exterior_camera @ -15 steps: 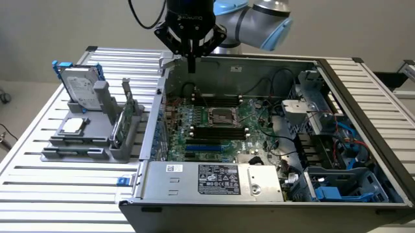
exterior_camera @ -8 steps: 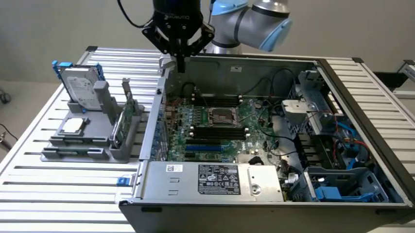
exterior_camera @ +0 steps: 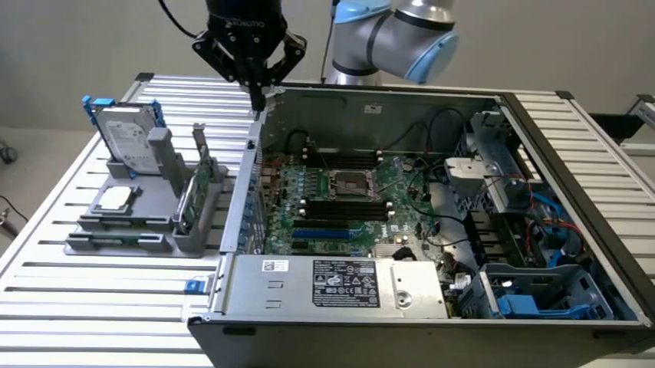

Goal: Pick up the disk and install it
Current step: 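Reach for the disk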

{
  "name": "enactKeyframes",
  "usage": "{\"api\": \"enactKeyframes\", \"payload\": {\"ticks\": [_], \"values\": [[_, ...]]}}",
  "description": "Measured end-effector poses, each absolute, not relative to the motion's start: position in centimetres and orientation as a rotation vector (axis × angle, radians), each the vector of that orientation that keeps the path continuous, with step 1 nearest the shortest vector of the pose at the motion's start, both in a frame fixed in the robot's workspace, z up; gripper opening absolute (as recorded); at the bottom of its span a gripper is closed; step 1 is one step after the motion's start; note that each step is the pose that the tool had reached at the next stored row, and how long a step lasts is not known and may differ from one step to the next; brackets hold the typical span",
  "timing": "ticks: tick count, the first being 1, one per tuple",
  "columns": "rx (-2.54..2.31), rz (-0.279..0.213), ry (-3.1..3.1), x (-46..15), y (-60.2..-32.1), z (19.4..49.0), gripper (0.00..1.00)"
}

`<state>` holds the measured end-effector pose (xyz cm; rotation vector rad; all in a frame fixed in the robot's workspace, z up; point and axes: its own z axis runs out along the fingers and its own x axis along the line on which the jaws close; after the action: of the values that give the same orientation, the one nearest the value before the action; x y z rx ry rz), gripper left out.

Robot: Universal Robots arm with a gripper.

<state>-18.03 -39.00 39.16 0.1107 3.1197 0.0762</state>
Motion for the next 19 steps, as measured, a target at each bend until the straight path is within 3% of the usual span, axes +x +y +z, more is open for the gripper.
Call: {"api": "enactKeyframes", "payload": {"ticks": [19], "values": [[0.110, 0.061, 3.120, -26.7, -34.0, 38.6, 0.11]]}}
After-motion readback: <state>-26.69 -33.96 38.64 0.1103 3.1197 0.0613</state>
